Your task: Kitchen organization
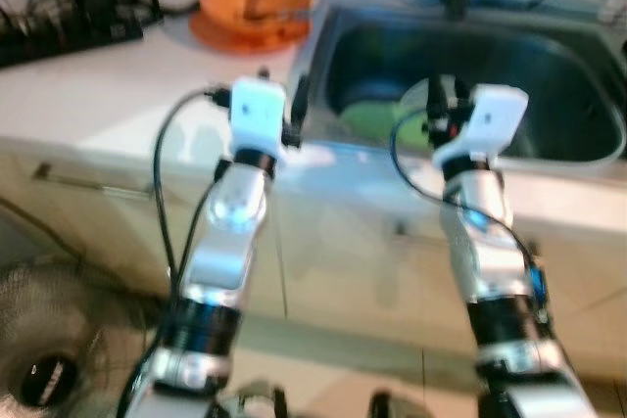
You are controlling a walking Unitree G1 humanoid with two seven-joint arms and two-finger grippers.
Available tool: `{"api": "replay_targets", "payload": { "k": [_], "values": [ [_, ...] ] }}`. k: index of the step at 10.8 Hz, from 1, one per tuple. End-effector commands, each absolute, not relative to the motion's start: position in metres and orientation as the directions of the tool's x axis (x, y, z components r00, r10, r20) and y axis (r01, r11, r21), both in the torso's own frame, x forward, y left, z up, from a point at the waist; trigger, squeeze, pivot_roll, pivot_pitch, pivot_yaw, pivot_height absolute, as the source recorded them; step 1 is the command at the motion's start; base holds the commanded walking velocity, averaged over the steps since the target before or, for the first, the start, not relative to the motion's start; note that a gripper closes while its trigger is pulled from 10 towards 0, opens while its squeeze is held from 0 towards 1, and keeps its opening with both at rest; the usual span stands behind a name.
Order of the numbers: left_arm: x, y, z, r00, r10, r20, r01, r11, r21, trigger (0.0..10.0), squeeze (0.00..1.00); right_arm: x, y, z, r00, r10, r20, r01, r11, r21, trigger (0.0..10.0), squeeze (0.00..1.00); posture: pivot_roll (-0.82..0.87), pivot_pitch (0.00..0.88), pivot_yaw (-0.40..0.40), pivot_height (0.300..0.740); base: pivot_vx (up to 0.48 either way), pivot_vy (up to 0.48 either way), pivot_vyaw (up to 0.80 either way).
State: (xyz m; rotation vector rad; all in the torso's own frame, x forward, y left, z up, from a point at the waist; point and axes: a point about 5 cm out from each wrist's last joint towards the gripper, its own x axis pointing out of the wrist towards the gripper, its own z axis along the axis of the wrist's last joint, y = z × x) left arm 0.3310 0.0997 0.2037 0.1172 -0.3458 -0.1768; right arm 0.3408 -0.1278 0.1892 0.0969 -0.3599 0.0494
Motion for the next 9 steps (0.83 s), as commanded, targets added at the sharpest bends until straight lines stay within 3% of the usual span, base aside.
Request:
{"api": "replay_targets", "payload": {
  "k": [1, 5, 9],
  "values": [
    [0.3312, 0.1003, 0.2064, 0.922, -0.182, 0.342, 0.143, 0.98, 0.134, 10.0, 0.0, 0.3385, -0.1309, 0.1925, 0.933, 0.024, 0.36, -0.058, 0.995, 0.086, 10.0, 0.0, 0.08, 0.094, 0.013, 0.74, 0.0, 0.349, 0.0],
    [0.3323, 0.1009, 0.2089, 0.919, -0.183, 0.35, 0.141, 0.98, 0.142, 10.0, 0.0, 0.3401, -0.1334, 0.194, 0.937, 0.0, 0.348, -0.038, 0.994, 0.103, 10.0, 0.0, 0.08, 0.1, 0.018, 0.74, 0.0, 0.322, 0.0],
    [0.3306, 0.1004, 0.2079, 0.92, -0.174, 0.35, 0.143, 0.983, 0.114, 10.0, 0.0, 0.3398, -0.1309, 0.1912, 0.945, 0.017, 0.327, -0.046, 0.996, 0.081, 10.0, 0.0, 0.08, 0.082, 0.026, 0.74, 0.0, 0.0, 0.0]
  ]
}}
